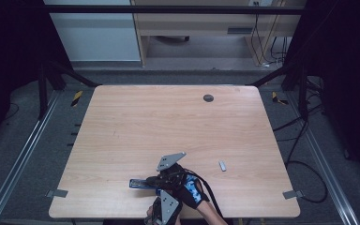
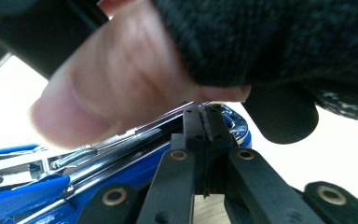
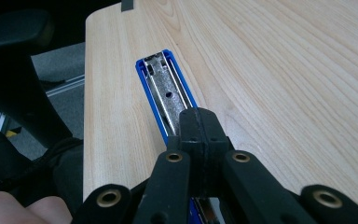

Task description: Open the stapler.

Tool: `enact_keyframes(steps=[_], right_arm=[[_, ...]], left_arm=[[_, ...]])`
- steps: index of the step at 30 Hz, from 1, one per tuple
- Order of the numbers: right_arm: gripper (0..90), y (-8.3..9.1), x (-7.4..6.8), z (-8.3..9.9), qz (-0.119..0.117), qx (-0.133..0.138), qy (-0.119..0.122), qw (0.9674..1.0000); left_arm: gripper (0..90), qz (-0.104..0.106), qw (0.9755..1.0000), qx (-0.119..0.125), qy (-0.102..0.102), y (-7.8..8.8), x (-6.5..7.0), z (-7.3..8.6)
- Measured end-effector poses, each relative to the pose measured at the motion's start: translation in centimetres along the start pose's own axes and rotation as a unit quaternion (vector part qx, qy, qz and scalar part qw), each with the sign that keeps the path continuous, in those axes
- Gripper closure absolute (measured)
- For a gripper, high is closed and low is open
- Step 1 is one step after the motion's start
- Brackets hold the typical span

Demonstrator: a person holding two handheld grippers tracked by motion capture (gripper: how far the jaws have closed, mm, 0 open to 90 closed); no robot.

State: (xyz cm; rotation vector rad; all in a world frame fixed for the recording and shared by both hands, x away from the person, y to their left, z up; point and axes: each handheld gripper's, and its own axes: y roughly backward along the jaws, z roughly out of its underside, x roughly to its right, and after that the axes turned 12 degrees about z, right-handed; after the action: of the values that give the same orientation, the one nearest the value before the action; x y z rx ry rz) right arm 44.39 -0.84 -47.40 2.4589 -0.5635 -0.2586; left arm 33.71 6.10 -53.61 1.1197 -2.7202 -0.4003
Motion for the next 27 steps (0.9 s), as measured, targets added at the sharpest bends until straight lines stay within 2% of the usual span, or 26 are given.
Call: enact_keyframes(steps=[4, 5, 13, 18, 27], right_arm=[[90.0, -0.7, -0.4, 0.2, 0.011, -0.027, 0.016, 0.9994], [90.0, -0.8, -0.4, 0.2, 0.008, -0.02, 0.013, 0.9997], [90.0, -0.8, -0.4, 0.1, 0.008, -0.023, 0.016, 0.9996], [89.6, -0.4, -0.4, 0.1, 0.01, -0.007, 0.012, 0.9999], [68.8, 1.5, 0.8, -0.2, 0.045, 0.043, -0.007, 0.998]], left_arm=[[89.9, 0.0, 1.0, 0.0, 0.0, 0.0, 0.0, 0.0], [89.9, 0.0, 1.0, 0.0, 0.0, 0.0, 0.0, 0.0], [89.9, 0.001, 1.0, 0.0, 0.001, 0.0, 0.0, 0.0], [89.9, 0.003, 1.0, 0.0, 0.003, 0.0, -0.1, 0.0], [86.6, 0.017, 0.9998, -0.003, 0.011, 0.1, -0.3, -0.1]])
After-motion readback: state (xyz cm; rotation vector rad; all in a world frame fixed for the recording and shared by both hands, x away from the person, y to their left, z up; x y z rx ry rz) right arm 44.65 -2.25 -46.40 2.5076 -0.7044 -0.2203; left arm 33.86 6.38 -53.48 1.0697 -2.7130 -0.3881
